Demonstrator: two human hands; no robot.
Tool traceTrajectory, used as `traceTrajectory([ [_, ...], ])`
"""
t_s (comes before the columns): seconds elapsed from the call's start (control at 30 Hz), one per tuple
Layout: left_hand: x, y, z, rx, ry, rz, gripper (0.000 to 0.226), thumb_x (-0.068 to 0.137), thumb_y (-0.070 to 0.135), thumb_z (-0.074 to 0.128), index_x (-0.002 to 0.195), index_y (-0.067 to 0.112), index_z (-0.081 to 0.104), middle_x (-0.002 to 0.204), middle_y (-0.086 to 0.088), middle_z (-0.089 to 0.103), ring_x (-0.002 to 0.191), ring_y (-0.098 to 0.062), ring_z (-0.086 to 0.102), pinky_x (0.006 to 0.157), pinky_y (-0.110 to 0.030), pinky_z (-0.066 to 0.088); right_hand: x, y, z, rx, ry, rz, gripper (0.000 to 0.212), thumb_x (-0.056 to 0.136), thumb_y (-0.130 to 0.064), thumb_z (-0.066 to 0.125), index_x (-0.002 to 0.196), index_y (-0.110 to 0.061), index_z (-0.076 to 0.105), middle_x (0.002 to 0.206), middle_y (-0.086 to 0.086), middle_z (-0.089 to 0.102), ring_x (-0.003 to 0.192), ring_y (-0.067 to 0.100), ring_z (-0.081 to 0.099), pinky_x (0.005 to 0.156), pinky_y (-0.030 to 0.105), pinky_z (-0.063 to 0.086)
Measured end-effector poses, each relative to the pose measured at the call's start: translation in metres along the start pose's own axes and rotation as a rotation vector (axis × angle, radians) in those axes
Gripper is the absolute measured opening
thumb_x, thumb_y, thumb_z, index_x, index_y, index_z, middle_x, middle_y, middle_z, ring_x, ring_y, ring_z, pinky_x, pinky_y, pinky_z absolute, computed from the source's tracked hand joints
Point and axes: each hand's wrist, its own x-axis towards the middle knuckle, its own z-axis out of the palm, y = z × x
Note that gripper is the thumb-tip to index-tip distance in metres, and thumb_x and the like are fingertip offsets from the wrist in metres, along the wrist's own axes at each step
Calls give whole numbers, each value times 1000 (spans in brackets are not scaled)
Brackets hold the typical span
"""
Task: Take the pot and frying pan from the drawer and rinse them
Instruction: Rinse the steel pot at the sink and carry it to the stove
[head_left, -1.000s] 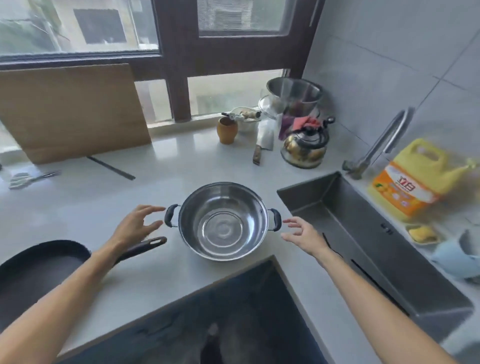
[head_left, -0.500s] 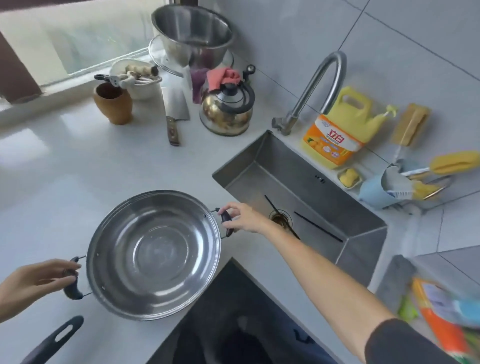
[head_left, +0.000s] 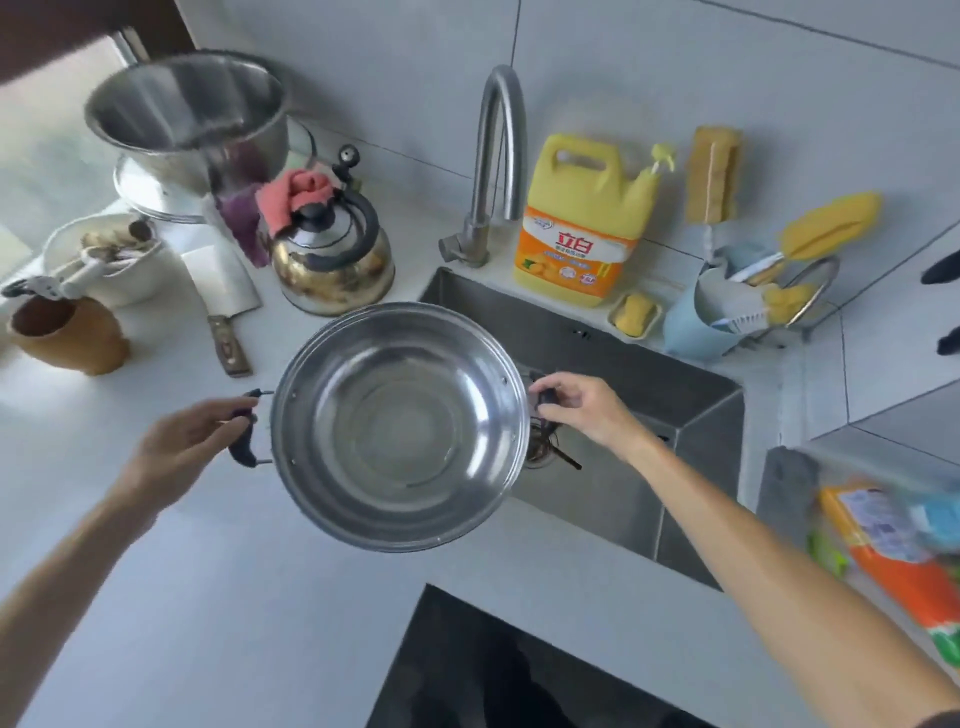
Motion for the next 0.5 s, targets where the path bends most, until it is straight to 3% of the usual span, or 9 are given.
traceTrajectory([
  [0.07, 34, 29, 45, 124, -75, 56, 34, 88, 3, 61, 88, 36, 68, 72, 19, 72, 68, 8, 63, 67, -3, 46, 6, 23, -32, 25, 61, 27, 24, 81, -7, 67, 96, -26, 69, 99, -18, 67, 83, -13, 62, 84, 7, 45],
  [0.13, 68, 39, 81, 185, -128, 78, 41, 87, 2, 63, 81, 42, 69, 77, 14, 71, 69, -2, 63, 65, -5, 46, 14, 50, -58, 35, 104, 51, 24, 82, -7, 67, 93, -29, 68, 98, -15, 68, 82, -10, 62, 82, 7, 44],
  [0.2, 98, 33, 118, 239, -185, 71, 46, 86, 3, 64, 78, 48, 69, 81, 15, 70, 74, -11, 62, 72, -13, 49, 25, 79, -77, 57, 152, 88, 24, 82, -6, 67, 92, -28, 68, 98, -13, 68, 82, -7, 63, 79, 3, 45],
  [0.33, 149, 3, 185, 333, -257, 99, 61, 85, 2, 64, 75, 62, 63, 76, 28, 68, 78, -11, 63, 86, -33, 49, 52, 140, -86, 98, 195, 187, 25, 82, -4, 65, 92, -27, 68, 96, -13, 68, 87, 3, 63, 78, 8, 47],
  [0.43, 172, -22, 216, 389, -233, 47, 49, 85, 6, 63, 78, 55, 65, 86, 9, 71, 84, -14, 65, 88, -34, 50, 72, 179, -74, 116, 203, 263, 25, 83, -1, 64, 94, -23, 67, 96, -9, 66, 85, 6, 61, 72, 1, 44],
  [0.5, 181, -37, 232, 452, -246, 4, 32, 85, 8, 62, 92, 39, 69, 89, 4, 70, 85, -14, 65, 80, -24, 51, 82, 202, -62, 115, 209, 302, 27, 82, 1, 63, 92, -24, 66, 97, -6, 66, 85, 12, 61, 73, 2, 45],
])
